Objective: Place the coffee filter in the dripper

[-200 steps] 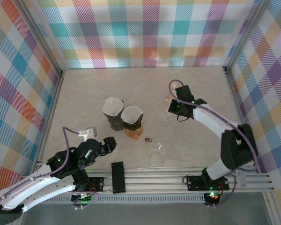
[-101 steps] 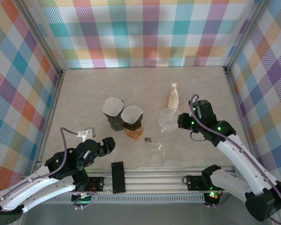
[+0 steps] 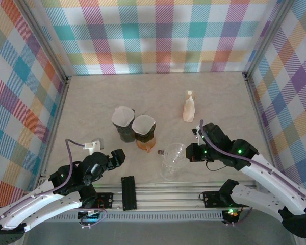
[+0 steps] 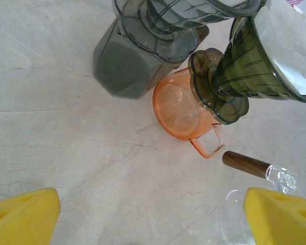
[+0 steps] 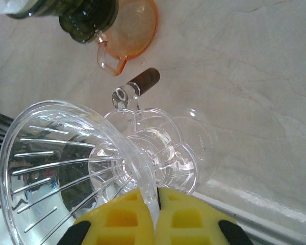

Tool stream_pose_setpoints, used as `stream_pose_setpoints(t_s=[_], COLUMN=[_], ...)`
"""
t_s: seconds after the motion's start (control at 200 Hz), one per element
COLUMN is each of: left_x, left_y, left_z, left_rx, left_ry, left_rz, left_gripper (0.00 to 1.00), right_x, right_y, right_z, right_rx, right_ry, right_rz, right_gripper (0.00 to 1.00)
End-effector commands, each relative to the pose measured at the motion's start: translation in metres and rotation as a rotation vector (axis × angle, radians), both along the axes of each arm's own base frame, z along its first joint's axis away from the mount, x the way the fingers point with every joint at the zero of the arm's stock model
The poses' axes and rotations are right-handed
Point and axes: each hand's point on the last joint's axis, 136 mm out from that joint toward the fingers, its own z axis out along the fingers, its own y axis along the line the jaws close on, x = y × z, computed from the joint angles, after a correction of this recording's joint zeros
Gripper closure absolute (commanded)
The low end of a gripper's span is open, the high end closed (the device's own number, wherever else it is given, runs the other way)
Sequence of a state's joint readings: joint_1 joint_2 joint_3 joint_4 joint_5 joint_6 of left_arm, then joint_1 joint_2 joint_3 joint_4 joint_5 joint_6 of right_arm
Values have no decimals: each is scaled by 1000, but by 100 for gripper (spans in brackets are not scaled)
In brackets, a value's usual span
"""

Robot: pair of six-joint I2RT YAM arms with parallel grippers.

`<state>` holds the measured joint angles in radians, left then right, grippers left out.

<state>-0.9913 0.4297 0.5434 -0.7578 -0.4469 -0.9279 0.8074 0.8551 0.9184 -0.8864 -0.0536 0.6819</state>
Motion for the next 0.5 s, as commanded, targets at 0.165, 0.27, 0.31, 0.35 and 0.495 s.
stream_pose_setpoints(t_s=[0.165,0.27,0.31,0.35,0.495], left_x=[1,1,1,1,1], left_y=[7,8,8,8,6], left_z=[-7,-6,-7,-6,-8], left_rx=[19,24,25,23,19], left_ry=[6,4,4,3,7], left_rz=[29,31,31,31,27], left_gripper=[7,7,7,7,7], right_x=[0,-1,-1,-1,-2], right_y=[18,22,23,24,27], right_z=[5,1,-1,-2,-6], right_rx=[-11,-26,-35,-37,-43], right_ry=[7,17,20,22,21], right_rz=[35,46,51,54,60], right_gripper=[100,100,100,100,91])
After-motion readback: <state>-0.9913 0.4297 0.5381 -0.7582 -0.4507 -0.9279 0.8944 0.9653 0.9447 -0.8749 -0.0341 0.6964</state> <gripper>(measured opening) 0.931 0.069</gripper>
